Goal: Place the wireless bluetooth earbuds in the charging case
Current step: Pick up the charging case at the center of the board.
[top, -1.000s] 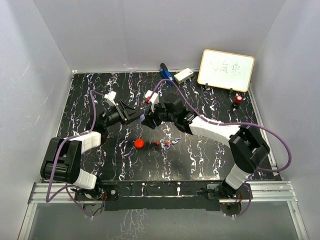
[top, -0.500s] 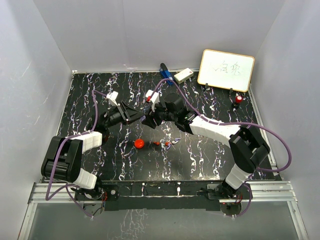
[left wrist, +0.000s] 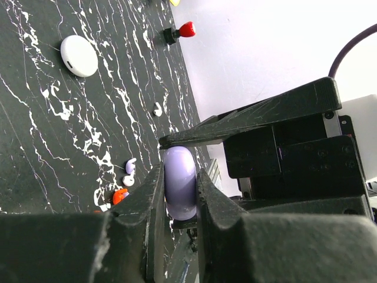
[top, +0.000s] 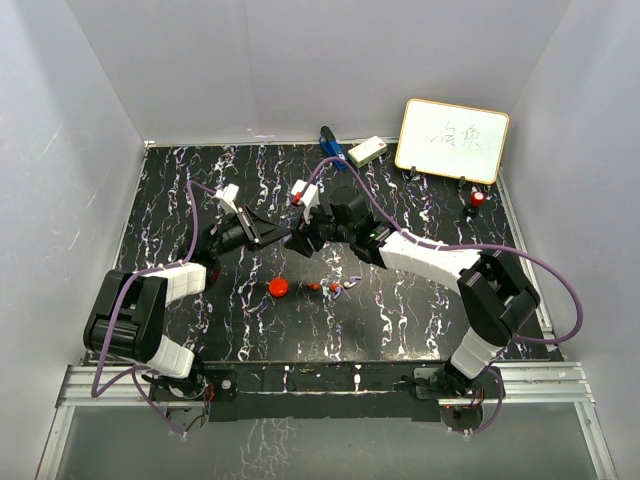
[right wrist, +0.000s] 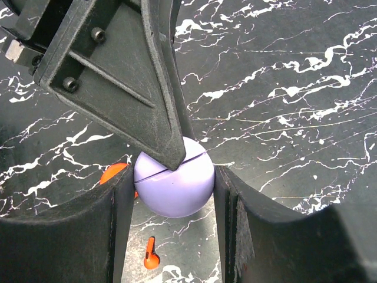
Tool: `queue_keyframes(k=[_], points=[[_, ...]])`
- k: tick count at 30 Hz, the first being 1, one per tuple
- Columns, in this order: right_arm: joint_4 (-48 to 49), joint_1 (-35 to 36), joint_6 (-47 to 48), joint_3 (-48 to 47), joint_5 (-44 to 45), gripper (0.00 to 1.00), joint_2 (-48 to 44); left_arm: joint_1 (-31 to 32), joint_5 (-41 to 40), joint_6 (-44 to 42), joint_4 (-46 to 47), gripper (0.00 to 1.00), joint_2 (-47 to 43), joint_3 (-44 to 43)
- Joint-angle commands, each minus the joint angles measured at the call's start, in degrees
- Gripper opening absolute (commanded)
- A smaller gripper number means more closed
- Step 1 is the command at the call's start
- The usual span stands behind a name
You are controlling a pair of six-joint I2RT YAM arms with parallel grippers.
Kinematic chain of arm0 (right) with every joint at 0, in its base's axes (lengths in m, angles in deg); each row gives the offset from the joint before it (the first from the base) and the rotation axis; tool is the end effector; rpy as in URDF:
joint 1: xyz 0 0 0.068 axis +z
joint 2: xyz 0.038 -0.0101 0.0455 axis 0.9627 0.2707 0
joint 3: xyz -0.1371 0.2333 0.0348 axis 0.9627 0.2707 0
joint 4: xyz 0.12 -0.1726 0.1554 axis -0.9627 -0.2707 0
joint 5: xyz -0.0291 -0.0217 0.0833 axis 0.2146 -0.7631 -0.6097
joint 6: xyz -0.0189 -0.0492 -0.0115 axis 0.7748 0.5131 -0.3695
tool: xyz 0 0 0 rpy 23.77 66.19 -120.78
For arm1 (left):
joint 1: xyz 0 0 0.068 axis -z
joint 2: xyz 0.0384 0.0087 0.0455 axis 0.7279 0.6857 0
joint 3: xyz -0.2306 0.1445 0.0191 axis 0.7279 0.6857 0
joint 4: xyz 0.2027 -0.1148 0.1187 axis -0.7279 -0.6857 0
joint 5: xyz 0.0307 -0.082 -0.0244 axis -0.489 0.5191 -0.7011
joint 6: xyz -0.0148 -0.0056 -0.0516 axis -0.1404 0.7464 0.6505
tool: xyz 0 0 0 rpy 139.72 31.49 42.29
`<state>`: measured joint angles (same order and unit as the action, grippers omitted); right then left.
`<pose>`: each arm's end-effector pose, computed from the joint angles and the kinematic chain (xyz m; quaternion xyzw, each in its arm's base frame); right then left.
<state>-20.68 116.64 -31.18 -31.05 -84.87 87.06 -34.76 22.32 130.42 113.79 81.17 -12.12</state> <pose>0.2706 0.2652 0.2549 -0.4451 0.7010 0.3158 0.4590 0.2759 -0.0847 0.2099 -0.0207 0.7099 -0.6104 0.3507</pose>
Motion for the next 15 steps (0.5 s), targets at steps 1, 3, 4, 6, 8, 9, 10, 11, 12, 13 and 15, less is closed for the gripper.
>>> queue_keyframes(k=[1, 3, 4, 6, 8, 9, 10, 11, 12, 13, 15], points=[[2.8, -0.3, -0.4, -2.1, -1.0, 0.00, -1.6, 0.3, 0.2, -0.9, 2.6, 0.03, -0.4, -0.5], [2.9, -0.3, -0.8, -2.2, -0.7, 0.00, -1.5, 0.4, -0.1, -1.0, 2.6, 0.00, -0.6, -0.5], [2.8, -0.5, -1.2, -2.4, -0.7, 0.13, -1.4, 0.3, -0.3, -1.1, 2.5, 0.00, -0.7, -0.5], [2.7, -1.0, -2.3, -2.7, -1.0, 0.53, -1.3, 0.3, -0.8, -1.3, 1.8, 0.00, -1.0, -0.6], [2.5, -1.9, -3.5, -2.4, -1.5, 0.73, -2.0, 0.3, -1.3, -1.3, 1.5, 0.00, -1.3, -0.7], [2.6, -2.4, -4.1, -2.0, -1.9, 0.80, -2.7, 0.3, -1.8, -1.4, 1.3, 0.00, -1.5, -0.9], [2.6, -3.1, -4.7, -1.5, -2.1, 0.83, -3.6, 0.3, -2.2, -1.5, 0.8, 0.00, -1.6, -1.1], [2.6, -3.9, -5.5, -1.1, -2.5, 0.84, -4.6, 0.3, -2.7, -1.7, -0.2, 0.00, -1.6, -1.5], [2.6, -4.8, -6.5, -0.5, -3.1, 0.85, -5.8, 0.4, -3.0, -1.9, -0.7, 0.00, -1.4, -1.9], [2.7, -5.9, -7.7, 0.2, -3.4, 0.87, -7.2, 0.3, -2.9, -1.9, -0.8, 0.00, -0.9, -2.3], [2.6, -8.3, -10.8, 1.4, -3.7, 0.88, -9.6, 0.3, -3.0, -1.3, -0.2, 0.00, 0.1, -3.1]])
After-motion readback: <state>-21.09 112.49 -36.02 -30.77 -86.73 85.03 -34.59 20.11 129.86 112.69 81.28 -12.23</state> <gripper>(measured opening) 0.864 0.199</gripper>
